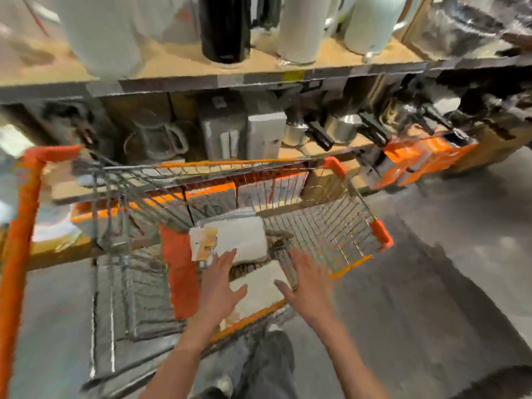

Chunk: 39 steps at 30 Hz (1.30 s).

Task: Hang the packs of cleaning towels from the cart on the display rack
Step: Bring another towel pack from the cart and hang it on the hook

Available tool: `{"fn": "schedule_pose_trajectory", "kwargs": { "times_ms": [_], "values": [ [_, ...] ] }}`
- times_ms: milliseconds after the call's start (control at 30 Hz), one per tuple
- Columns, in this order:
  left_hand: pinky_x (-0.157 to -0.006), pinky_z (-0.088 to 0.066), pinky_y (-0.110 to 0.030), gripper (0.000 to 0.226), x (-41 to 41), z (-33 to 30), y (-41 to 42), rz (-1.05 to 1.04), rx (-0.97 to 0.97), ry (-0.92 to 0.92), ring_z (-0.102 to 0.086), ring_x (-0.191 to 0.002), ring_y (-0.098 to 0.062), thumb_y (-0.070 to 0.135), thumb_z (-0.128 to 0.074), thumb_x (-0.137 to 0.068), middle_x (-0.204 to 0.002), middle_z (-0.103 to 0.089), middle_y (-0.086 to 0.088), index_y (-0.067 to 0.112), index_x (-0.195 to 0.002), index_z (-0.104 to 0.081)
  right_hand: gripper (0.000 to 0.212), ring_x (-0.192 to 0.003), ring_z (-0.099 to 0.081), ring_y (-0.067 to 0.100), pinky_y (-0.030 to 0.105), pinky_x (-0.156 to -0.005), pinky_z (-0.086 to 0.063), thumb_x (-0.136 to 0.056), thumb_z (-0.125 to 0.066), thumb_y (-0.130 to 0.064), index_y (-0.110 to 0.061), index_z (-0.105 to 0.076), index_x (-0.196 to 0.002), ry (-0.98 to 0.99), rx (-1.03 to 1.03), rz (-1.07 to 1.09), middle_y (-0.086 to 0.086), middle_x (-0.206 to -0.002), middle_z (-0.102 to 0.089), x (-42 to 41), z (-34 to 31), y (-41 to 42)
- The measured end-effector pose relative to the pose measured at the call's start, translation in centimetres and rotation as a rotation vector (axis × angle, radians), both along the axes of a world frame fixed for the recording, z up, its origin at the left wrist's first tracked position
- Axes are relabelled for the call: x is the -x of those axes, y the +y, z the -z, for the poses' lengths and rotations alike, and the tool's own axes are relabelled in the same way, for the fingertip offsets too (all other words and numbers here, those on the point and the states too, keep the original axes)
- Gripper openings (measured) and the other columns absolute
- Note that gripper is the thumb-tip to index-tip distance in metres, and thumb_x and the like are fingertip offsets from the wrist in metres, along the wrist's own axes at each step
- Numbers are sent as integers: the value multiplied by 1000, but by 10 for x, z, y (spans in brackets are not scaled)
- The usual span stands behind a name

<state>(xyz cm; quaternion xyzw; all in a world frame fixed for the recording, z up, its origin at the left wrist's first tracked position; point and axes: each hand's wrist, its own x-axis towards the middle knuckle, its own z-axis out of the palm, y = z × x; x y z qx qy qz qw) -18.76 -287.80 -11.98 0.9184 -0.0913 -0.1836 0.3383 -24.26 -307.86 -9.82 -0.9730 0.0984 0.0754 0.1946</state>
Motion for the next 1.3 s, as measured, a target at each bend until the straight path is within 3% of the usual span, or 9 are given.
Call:
{"fn": "schedule_pose_trajectory", "kwargs": {
  "times_ms": [167,367,500,633,767,867,1100,1300],
  "values": [
    [-114,-28,-46,83,-11,18,-24,-407,98,112,-27,-144,-25,20,-75,-82,-156,-30,-9,16,-150,-29,81,-146,-4,19,44,-116,-5,-90,-44,-57,-23,-2,-151,144,-75,-257,-2,-159,-7,-43,27,-29],
    [-114,-27,-41,81,-17,47,-31,-575,7,130,-28,-143,-26,23,-74,-82,-154,-33,-9,11,-149,-30,76,-144,-12,19,44,-116,-16,-90,-49,-53,-23,-12,-150,313,-147,-543,1,-157,-15,-93,68,-42],
    [-112,-29,-34,78,-21,71,-20,-665,18,161,-32,-139,-24,20,-76,-80,-151,-36,-6,15,-147,-35,76,-141,-22,20,37,-114,-22,-90,-54,-48,-19,-16,-149,417,-162,-723,3,-156,-21,-118,111,-23],
    [-108,-32,-36,75,-42,101,-8,-640,16,215,-38,-134,-28,17,-76,-77,-145,-41,-9,13,-142,-39,74,-141,-23,20,32,-113,-20,-91,-54,-45,-15,-19,-149,562,-175,-774,5,-155,-21,-135,159,-1],
    [-107,-25,-25,83,-53,136,9,-495,-6,292,-30,-142,-24,16,-75,-78,-155,-29,-7,18,-149,-31,73,-141,-22,18,28,-113,-17,-92,-54,-43,-13,-20,-148,657,-173,-825,6,-154,-23,-144,208,18],
    [-113,-28,-28,88,-50,160,20,-406,-3,358,-26,-144,-20,13,-73,-79,-159,-21,-2,21,-151,-24,73,-141,-23,20,29,-112,-20,-91,-55,-44,-15,-20,-148,727,-158,-814,5,-154,-24,-149,241,30],
    [-100,-25,-14,93,-40,198,28,-467,66,402,-32,-138,-15,17,-76,-78,-154,-30,0,26,-152,-20,82,-131,-40,17,25,-105,-29,-83,-65,-46,-19,-23,-148,705,-131,-839,4,-144,-43,-158,296,54],
    [-104,-34,-29,96,-31,211,28,-489,-49,404,-32,-138,-15,25,-78,-76,-154,-28,10,37,-150,-19,93,-135,-36,18,24,-100,-32,-72,-72,-52,-25,-24,-147,726,-141,-771,0,-149,-38,-161,315,58]
  ]
}}
